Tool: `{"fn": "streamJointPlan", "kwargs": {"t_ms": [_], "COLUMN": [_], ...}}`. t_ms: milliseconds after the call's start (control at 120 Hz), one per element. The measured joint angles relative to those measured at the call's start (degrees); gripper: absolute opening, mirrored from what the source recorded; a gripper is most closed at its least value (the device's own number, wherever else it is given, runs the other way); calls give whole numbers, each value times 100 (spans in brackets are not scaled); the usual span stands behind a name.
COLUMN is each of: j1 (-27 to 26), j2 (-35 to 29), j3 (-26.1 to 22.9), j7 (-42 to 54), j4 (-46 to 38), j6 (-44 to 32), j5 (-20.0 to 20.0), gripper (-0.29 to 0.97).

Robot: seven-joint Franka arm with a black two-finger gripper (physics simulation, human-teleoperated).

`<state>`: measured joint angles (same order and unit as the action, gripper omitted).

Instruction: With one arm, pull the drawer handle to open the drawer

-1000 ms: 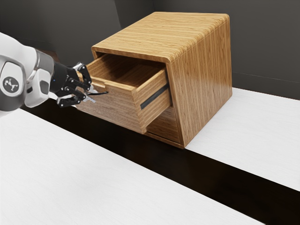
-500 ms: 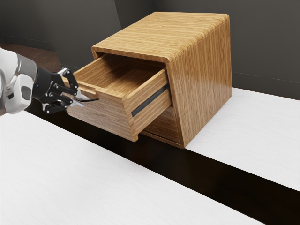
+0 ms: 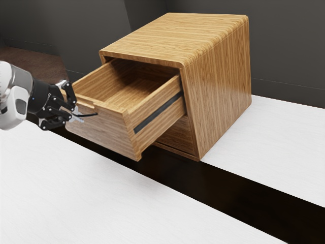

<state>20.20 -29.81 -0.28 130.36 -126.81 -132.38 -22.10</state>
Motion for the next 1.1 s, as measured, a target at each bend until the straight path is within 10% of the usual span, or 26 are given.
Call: {"fn": "streamJointPlan", "kwargs": {"t_ms": [408,1100], "j1": [-26,-60], "j2": [-253,-664], "j3": [-5,13], "j7": [-64,-454], "j4": [-161,901], "j6": [206,1329], "j5": [36,289], "gripper": [-12,43]}}
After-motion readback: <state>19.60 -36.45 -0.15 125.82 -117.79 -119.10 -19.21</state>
